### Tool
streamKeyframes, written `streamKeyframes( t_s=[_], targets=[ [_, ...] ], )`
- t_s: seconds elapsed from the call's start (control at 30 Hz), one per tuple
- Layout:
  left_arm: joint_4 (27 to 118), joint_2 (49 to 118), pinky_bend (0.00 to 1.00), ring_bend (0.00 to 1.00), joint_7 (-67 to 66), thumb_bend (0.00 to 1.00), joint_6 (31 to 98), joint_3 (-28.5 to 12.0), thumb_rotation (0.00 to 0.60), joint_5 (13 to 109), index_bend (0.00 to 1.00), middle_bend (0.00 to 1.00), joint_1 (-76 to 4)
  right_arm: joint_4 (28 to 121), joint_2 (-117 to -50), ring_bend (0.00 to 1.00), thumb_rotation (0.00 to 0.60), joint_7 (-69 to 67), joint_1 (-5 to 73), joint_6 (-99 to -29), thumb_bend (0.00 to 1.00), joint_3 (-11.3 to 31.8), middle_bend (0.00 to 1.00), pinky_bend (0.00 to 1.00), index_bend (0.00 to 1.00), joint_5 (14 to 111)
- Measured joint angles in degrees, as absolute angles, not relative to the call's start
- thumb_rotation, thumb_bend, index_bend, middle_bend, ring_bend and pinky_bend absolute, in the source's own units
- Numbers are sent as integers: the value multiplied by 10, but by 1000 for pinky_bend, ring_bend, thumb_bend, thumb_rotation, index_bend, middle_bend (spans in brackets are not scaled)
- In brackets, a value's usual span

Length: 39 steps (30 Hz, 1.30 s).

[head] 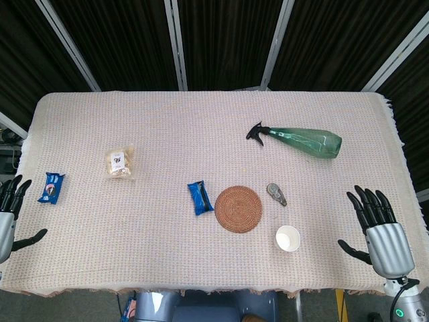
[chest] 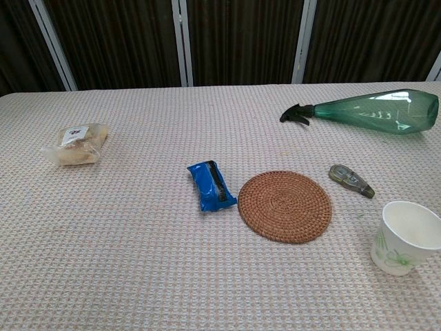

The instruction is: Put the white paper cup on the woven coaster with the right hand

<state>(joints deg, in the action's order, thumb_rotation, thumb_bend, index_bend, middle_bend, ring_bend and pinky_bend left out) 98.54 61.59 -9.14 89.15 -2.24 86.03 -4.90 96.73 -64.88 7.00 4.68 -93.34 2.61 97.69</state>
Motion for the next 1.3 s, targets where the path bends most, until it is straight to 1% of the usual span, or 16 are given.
streamKeyframes(
  t_s=[0.2,0.37,0.43,0.53,0.6,0.7,0.83,0.93,1.07,1.17,1.23,1.3],
  targets=[
    [993,614,0,0,-100,0,896,-23,600,859,0,0,-45,980,-646,0,600,104,43,-928,0,31,0,0,0,963],
    [999,611,0,0,-99,0,897,-25,600,859,0,0,-44,982,-644,0,600,101,48,-908,0,22,0,0,0,969],
    [999,610,0,0,-101,0,901,-25,600,863,0,0,-43,983,-642,0,600,94,54,-889,0,14,0,0,0,973],
    [999,611,0,0,-105,0,900,-25,600,865,0,0,-43,988,-635,0,600,75,75,-834,0,-2,6,1,0,985],
    [999,613,0,0,-111,0,894,-27,600,862,0,0,-46,992,-631,12,600,65,93,-798,0,-9,39,30,0,995],
    [995,617,0,0,-121,0,883,-30,600,852,0,0,-52,997,-628,68,600,60,132,-731,0,-16,108,109,0,1011],
    [988,623,0,0,-136,0,867,-36,600,834,0,0,-59,1000,-635,128,600,76,171,-664,0,-14,164,165,6,1010],
    [984,628,0,0,-143,0,860,-39,600,825,0,0,-62,1001,-651,155,600,111,196,-616,0,-8,186,190,17,992],
    [980,631,0,0,-148,0,854,-40,600,819,0,0,-64,1000,-673,167,600,161,215,-577,0,1,193,203,25,957],
    [981,631,0,0,-146,0,849,-40,600,816,0,0,-65,999,-685,234,600,195,223,-555,3,7,255,252,73,928],
    [981,629,0,0,-143,0,847,-40,600,814,0,0,-66,999,-690,325,600,212,226,-547,23,10,335,300,130,909],
    [983,626,0,0,-141,0,846,-41,600,812,0,0,-66,998,-696,386,600,230,229,-540,52,14,401,316,189,889]
  ],
)
